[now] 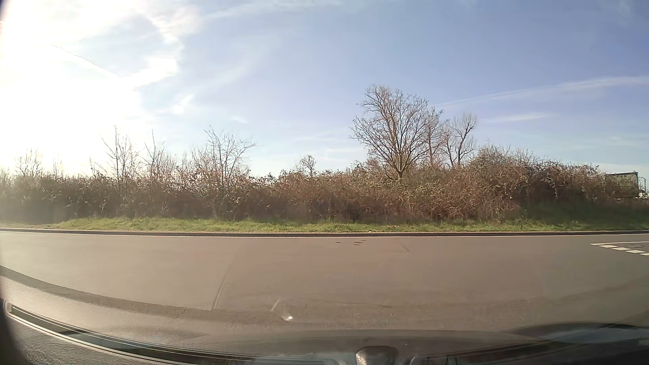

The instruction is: Follow the waypoints while adhering to traffic rules and regulations

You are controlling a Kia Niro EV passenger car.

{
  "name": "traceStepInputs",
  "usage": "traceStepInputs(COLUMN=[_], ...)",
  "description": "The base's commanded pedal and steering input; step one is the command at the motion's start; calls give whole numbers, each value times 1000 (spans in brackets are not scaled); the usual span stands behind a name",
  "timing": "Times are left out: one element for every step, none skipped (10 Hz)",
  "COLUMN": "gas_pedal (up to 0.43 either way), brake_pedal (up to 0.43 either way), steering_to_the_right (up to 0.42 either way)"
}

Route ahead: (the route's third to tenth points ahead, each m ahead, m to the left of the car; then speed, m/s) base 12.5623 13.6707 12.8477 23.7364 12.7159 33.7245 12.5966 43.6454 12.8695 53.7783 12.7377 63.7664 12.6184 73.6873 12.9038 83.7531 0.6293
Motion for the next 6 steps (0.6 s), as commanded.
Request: traceStepInputs(gas_pedal=[260, 287, 311, 319, 350, 358], brake_pedal=[0, 0, 0, 0, 0, 0], steering_to_the_right=[-63, -79, -98, -115, -137, -155])
